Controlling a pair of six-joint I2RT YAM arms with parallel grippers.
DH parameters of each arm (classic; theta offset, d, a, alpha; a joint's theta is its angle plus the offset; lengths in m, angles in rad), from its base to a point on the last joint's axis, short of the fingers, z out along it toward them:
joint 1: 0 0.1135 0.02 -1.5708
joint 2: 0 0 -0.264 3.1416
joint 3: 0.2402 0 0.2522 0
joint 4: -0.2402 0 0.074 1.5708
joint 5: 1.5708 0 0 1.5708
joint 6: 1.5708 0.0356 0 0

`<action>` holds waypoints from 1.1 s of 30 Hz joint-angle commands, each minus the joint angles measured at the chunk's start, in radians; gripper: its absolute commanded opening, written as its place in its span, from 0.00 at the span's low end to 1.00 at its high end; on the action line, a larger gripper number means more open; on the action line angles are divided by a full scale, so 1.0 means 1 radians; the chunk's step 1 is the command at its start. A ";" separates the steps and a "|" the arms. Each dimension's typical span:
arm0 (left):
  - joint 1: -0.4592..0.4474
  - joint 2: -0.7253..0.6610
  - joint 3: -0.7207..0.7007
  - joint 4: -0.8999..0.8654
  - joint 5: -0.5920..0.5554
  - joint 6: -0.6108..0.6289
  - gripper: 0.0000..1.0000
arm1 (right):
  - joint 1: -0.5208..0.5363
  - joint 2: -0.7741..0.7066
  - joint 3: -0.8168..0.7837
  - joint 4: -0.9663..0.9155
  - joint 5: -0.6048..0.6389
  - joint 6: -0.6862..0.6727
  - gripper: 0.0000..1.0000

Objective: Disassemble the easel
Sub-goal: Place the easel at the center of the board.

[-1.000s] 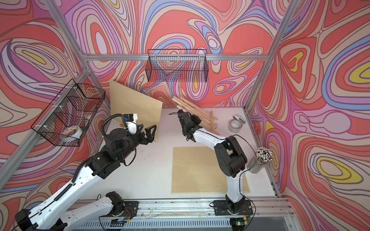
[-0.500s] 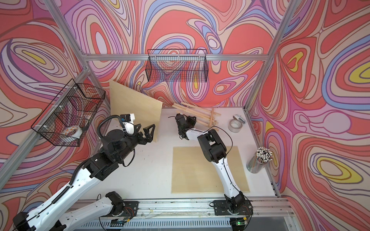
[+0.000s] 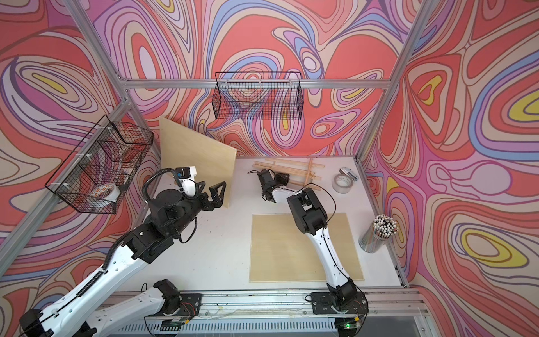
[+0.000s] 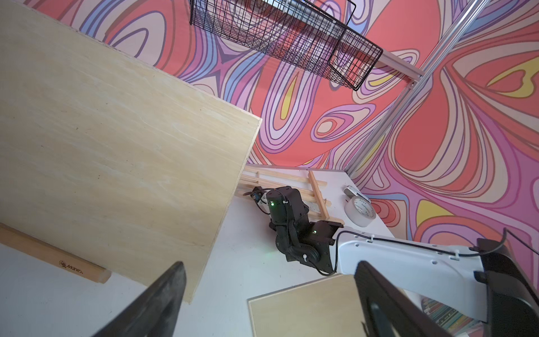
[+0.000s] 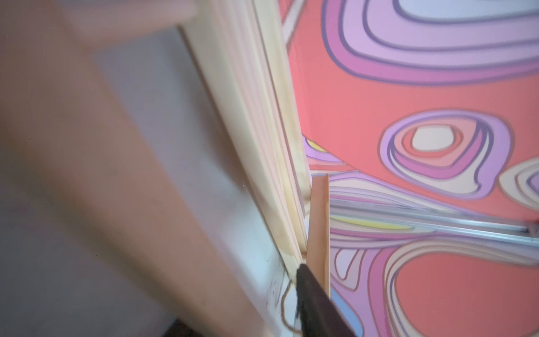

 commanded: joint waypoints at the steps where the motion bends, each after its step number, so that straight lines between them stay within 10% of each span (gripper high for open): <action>1: 0.005 -0.002 -0.010 0.030 -0.015 -0.009 0.93 | -0.003 -0.032 -0.048 -0.026 -0.035 0.096 0.51; 21: 0.005 -0.014 -0.027 0.039 -0.082 0.014 0.98 | -0.001 -0.514 -0.358 -0.088 -0.361 0.634 0.64; 33: 0.005 -0.060 -0.036 0.039 -0.236 0.081 1.00 | -0.003 -1.009 -0.799 0.386 -1.024 0.987 0.78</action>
